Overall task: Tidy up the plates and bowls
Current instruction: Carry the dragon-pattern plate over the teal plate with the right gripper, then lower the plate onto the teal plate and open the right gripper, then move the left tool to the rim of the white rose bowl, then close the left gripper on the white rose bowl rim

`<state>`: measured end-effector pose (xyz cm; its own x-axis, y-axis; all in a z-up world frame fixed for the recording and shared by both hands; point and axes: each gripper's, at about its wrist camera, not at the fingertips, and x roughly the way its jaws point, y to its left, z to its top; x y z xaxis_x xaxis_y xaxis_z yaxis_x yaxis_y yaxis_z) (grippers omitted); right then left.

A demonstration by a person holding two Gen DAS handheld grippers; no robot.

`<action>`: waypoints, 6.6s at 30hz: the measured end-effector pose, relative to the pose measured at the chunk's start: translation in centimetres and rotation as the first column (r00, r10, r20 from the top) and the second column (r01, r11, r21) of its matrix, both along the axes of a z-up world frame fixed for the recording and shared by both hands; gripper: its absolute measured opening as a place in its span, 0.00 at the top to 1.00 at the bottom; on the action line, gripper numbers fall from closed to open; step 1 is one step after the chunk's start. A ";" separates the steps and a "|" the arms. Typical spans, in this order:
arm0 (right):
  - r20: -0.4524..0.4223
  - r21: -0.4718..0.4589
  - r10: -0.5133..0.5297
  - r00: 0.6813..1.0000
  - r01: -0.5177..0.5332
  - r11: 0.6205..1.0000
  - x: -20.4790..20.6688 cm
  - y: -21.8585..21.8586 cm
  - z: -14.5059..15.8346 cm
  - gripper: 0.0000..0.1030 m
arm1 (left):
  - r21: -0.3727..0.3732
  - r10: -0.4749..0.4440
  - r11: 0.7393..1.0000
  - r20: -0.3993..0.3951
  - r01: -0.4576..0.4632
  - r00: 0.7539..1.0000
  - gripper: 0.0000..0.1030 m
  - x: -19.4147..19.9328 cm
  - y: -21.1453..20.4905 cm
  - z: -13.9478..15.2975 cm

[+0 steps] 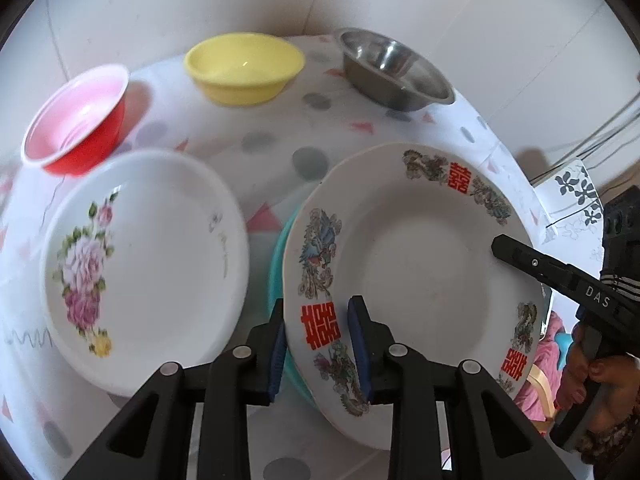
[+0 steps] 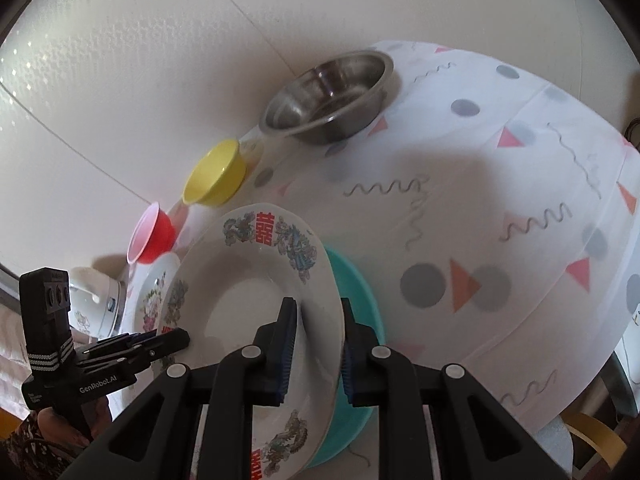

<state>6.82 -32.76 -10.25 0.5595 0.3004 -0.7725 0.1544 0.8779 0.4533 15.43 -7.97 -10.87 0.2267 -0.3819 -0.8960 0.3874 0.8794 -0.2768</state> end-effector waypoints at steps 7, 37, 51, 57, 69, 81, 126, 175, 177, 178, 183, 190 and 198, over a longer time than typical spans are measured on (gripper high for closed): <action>-0.017 -0.003 0.008 1.000 -0.008 1.000 0.3 0.5 -0.8 0.81 | 0.017 0.002 1.000 0.003 -0.002 1.000 0.71 -0.3 0.6 -0.3; -0.043 -0.146 -0.008 0.999 0.001 0.989 1.9 0.3 -0.4 0.71 | 0.128 0.060 0.989 0.060 -0.067 0.996 0.70 -0.5 -1.0 -0.7; -0.039 -0.164 -0.016 0.999 0.009 0.986 0.9 1.1 0.4 0.70 | 0.130 0.061 0.989 0.077 -0.071 0.995 0.43 -1.6 -0.6 0.3; -0.041 -0.198 -0.020 0.999 0.012 0.980 0.8 1.6 0.7 0.68 | 0.118 0.086 0.988 0.117 -0.099 0.989 0.30 -2.0 0.4 1.7; -0.042 -0.279 -0.051 0.998 0.037 0.960 0.5 2.1 2.2 0.66 | 0.106 0.172 0.976 0.142 -0.188 0.975 0.25 -2.6 4.3 2.4; 0.022 -0.339 0.056 0.998 -0.045 0.940 2.2 6.5 5.8 0.62 | 0.151 0.347 0.917 0.162 -0.370 0.924 0.22 -3.2 11.1 2.4; -0.163 -0.262 0.537 0.828 -0.561 0.785 16.0 20.1 1.1 0.59 | 0.124 0.656 0.747 0.017 -0.653 0.755 0.05 -0.3 18.6 -0.6; -0.239 -0.131 0.628 0.740 -0.666 0.735 18.1 21.8 -3.3 0.86 | 0.156 0.526 0.829 0.103 -0.536 0.844 0.80 2.8 13.3 -3.2; -0.237 -0.121 0.623 0.746 -0.659 0.743 18.0 21.6 -3.3 0.87 | 0.152 0.529 0.828 0.107 -0.540 0.842 0.83 2.7 13.6 -3.0; -0.234 -0.123 0.621 0.748 -0.656 0.744 17.9 21.6 -3.3 0.87 | 0.153 0.528 0.828 0.110 -0.539 0.842 0.83 2.6 13.6 -2.9; -0.221 -0.109 0.611 0.761 -0.641 0.760 17.5 20.9 -2.9 0.89 | 0.165 0.520 0.829 0.124 -0.534 0.845 0.85 2.3 14.0 -2.6; -0.200 -0.107 0.606 0.770 -0.632 0.767 17.2 21.3 -2.3 0.90 | 0.158 0.535 0.818 0.143 -0.553 0.832 0.85 1.6 14.5 -2.4; -0.180 -0.106 0.597 0.782 -0.619 0.778 16.5 20.6 -1.3 0.90 | 0.143 0.533 0.817 0.181 -0.558 0.827 0.85 0.6 14.6 -1.1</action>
